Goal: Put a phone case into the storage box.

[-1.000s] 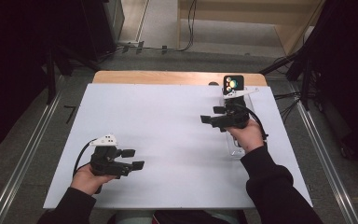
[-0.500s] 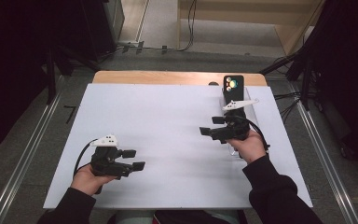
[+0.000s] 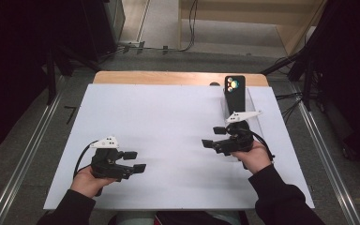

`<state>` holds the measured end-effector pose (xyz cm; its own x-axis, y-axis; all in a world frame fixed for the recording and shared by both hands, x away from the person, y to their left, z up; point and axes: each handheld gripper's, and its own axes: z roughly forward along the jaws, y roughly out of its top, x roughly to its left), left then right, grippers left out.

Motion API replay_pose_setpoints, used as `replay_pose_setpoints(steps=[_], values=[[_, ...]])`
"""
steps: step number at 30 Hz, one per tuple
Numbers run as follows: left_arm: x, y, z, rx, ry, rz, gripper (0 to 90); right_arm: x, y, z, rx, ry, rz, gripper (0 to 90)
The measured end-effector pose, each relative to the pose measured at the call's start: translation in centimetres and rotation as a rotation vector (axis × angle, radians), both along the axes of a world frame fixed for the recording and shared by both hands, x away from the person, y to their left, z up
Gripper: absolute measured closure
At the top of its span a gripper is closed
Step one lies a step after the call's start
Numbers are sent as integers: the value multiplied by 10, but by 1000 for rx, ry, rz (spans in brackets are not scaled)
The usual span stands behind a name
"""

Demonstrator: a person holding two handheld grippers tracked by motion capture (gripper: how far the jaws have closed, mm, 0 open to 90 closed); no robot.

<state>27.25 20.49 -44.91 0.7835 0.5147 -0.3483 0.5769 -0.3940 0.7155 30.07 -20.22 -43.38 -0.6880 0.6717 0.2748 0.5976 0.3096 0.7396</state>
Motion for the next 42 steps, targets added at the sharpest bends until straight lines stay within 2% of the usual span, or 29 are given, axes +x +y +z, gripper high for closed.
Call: replay_pose_setpoints(steps=[9,29,42], values=[[-2,0,1,-3,0,-9,314,-13,-5,-8,17,9,21,222],[-6,2,0,-10,12,-4,314,-43,-26,-25,-25,29,58,223],[-7,2,-1,-14,18,-11,314,-57,-40,-31,-37,28,40,223]])
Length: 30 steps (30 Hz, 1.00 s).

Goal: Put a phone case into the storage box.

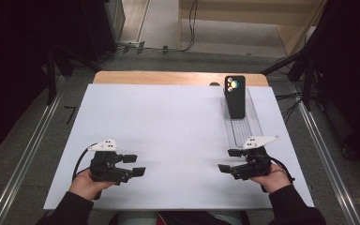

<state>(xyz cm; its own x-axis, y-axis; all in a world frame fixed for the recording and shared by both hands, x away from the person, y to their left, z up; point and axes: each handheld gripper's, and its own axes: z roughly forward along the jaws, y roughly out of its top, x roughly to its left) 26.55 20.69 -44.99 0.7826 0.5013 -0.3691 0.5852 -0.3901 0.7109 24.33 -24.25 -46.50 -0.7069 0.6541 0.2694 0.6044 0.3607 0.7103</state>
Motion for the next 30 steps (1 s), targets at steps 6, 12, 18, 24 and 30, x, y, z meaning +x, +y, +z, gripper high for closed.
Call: replay_pose_setpoints(steps=[6,12,18,24,30], values=[[-1,1,-1,0,3,-5,314,-5,-8,-1,0,-1,-17,223],[-2,1,-2,1,8,-9,314,-8,-14,-2,-6,-5,-36,223],[-2,3,-3,-4,14,-3,314,-9,-19,-3,-11,-18,-49,223],[-2,4,-4,-8,16,-2,314,-8,-23,-6,-23,-9,-58,223],[0,4,-5,-2,21,-5,314,-7,-22,-7,-34,-2,-60,223]])
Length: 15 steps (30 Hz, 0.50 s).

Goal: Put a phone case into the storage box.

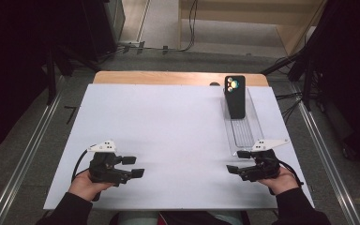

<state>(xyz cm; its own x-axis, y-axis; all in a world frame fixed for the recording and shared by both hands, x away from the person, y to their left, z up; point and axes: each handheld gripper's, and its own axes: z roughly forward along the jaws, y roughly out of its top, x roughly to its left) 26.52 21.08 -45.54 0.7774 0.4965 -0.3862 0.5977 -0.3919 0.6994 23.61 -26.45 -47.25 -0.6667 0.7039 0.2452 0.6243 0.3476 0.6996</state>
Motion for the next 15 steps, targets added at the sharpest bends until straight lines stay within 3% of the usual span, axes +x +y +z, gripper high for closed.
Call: replay_pose_setpoints(steps=[15], values=[[0,0,0,-1,1,-1,314,1,-2,0,3,-10,-8,223]])
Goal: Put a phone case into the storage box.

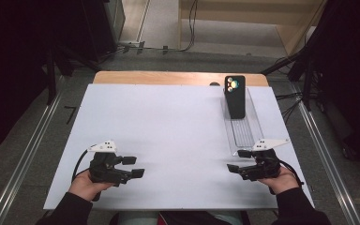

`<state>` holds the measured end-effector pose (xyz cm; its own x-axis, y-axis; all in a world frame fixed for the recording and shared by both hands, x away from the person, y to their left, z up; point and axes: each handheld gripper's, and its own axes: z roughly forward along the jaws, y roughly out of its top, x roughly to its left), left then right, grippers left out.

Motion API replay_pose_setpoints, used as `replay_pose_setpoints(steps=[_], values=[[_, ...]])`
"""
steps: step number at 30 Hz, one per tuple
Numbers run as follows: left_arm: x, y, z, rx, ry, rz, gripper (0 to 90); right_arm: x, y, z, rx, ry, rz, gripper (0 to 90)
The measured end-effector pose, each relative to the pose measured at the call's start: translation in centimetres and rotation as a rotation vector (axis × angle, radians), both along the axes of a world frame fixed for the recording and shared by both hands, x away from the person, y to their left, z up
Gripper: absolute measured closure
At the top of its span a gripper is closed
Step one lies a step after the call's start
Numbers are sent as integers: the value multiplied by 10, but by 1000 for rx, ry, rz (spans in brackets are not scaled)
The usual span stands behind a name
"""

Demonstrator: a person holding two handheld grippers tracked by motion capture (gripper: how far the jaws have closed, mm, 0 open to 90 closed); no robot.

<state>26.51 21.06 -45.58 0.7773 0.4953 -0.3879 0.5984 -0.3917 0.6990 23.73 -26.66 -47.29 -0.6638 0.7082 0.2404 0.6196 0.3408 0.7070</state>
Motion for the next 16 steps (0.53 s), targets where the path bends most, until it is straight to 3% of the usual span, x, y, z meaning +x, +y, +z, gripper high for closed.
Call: replay_pose_setpoints(steps=[16], values=[[0,0,0,2,-2,-2,314,0,0,0,1,0,-3,223]])
